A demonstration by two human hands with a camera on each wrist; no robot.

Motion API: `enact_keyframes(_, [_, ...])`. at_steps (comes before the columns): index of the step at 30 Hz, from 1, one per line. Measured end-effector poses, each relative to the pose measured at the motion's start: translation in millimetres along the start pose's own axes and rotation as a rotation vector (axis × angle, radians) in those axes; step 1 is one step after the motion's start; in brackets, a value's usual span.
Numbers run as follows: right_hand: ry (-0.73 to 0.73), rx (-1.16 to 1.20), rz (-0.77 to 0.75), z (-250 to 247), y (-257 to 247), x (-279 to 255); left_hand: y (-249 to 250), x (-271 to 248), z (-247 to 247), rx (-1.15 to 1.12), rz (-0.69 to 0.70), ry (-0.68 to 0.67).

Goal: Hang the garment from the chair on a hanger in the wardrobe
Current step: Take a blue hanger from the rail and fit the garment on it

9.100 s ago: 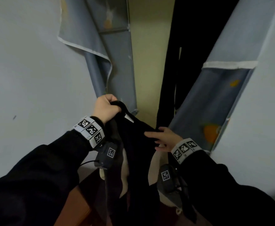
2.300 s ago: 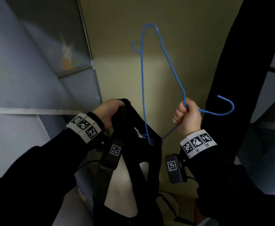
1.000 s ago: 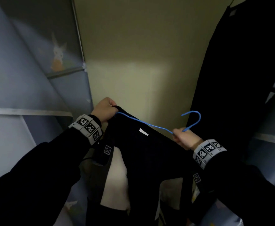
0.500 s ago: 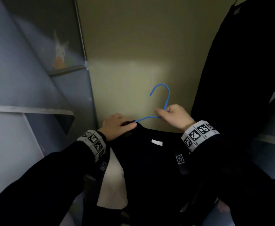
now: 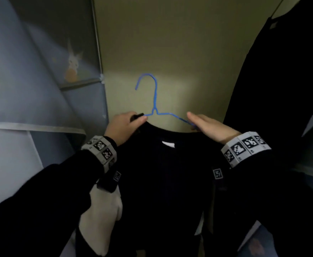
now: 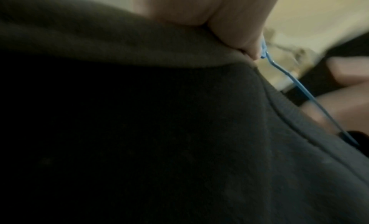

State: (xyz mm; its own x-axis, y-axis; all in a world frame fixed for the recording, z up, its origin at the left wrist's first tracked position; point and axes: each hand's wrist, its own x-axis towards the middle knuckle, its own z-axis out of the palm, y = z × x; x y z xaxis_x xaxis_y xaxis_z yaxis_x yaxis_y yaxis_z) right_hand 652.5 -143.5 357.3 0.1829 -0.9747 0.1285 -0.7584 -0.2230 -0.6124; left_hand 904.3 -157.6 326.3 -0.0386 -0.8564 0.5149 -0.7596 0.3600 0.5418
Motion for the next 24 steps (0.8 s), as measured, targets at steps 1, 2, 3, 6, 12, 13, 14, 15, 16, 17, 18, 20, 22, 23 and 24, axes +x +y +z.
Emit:
enact_keyframes(1, [-0.002,-0.019,0.024,-6,5,0,-2,7,-8,-0.013,-0.005,0.04])
enact_keyframes(2, [0.024,-0.034,0.022,-10,7,0,-3,12,-14,-0.035,-0.007,0.078])
enact_keyframes(3, [0.078,-0.048,-0.003,-13,7,0,-3,17,-18,-0.05,-0.009,0.109])
enact_keyframes(6, [0.213,-0.165,-0.12,-18,0,3,6,27,-21,0.009,0.005,0.147])
enact_keyframes(12, [0.28,-0.196,-0.232,-22,-9,2,40,44,-10,0.254,0.157,0.124])
enact_keyframes(13, [0.283,-0.15,-0.24,-23,-11,2,44,47,-7,0.284,0.177,0.117])
enact_keyframes(14, [0.289,-0.096,-0.243,-23,-12,3,47,49,-3,0.298,0.193,0.109])
enact_keyframes(15, [0.303,-0.043,-0.241,-23,-14,5,50,51,2,0.304,0.202,0.098])
enact_keyframes(16, [0.311,0.008,-0.236,-24,-15,7,54,53,6,0.311,0.212,0.088])
enact_keyframes(17, [0.308,0.047,-0.233,-23,-14,10,56,54,11,0.32,0.226,0.077])
enact_keyframes(18, [0.299,0.093,-0.228,-22,-12,14,58,55,16,0.323,0.245,0.064])
enact_keyframes(20, [0.29,0.199,-0.22,-22,-7,20,57,60,20,0.299,0.26,0.049])
enact_keyframes(22, [0.294,0.186,-0.208,-26,0,26,47,65,17,0.25,0.244,0.084])
enact_keyframes(23, [0.306,0.156,-0.179,-29,5,29,40,68,14,0.221,0.229,0.127])
enact_keyframes(24, [0.331,0.125,-0.133,-32,11,31,32,70,11,0.195,0.214,0.172])
